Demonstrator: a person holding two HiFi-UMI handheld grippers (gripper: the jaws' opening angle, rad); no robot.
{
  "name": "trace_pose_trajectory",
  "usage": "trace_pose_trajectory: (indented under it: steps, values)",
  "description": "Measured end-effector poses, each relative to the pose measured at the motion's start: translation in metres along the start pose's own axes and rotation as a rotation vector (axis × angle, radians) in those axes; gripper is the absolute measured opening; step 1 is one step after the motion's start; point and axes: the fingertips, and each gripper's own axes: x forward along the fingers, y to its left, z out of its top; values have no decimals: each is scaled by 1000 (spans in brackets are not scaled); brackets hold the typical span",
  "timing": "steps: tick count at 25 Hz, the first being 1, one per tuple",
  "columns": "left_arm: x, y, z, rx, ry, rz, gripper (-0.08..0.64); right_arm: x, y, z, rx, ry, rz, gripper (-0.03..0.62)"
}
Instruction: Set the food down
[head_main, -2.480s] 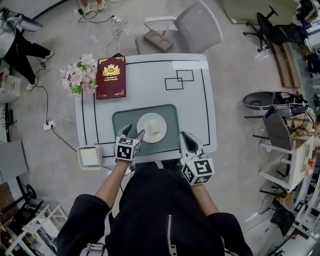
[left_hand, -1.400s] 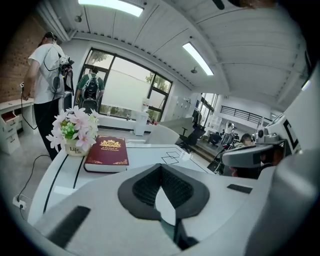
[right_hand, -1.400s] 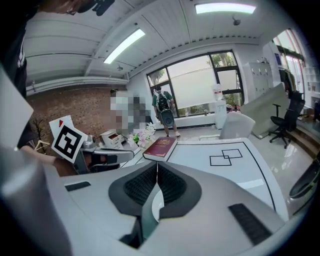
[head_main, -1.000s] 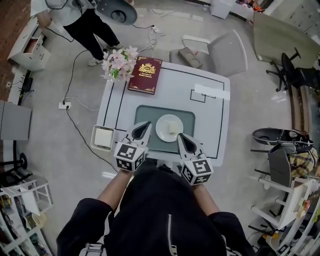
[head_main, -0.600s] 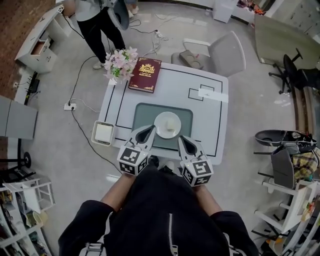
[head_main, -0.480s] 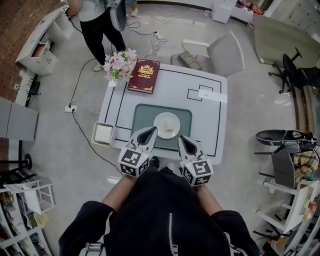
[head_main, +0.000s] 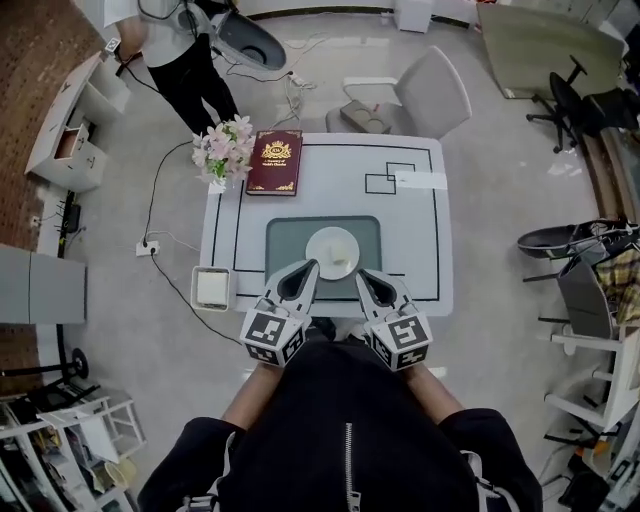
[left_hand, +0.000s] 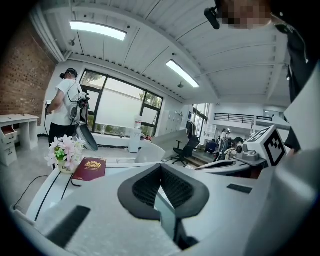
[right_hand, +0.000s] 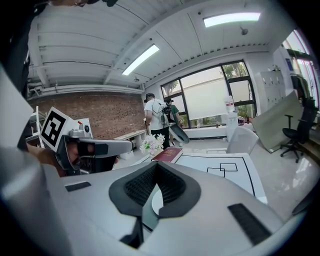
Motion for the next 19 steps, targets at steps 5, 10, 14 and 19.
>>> trace_pose_trajectory:
  steps: [5, 10, 14, 19]
  values:
    - [1, 2, -5, -20, 7, -10, 5, 4, 2, 3, 2, -9, -17, 8]
    - [7, 6, -2, -23, -1, -17, 5, 8, -2, 13, -17, -21, -36, 8]
    - [14, 13, -1, -40, -10, -6, 5, 14, -11, 17, -16, -35, -55, 8]
    - [19, 13, 1, -45, -14, -13, 5, 18, -21, 22, -16, -37, -64, 8]
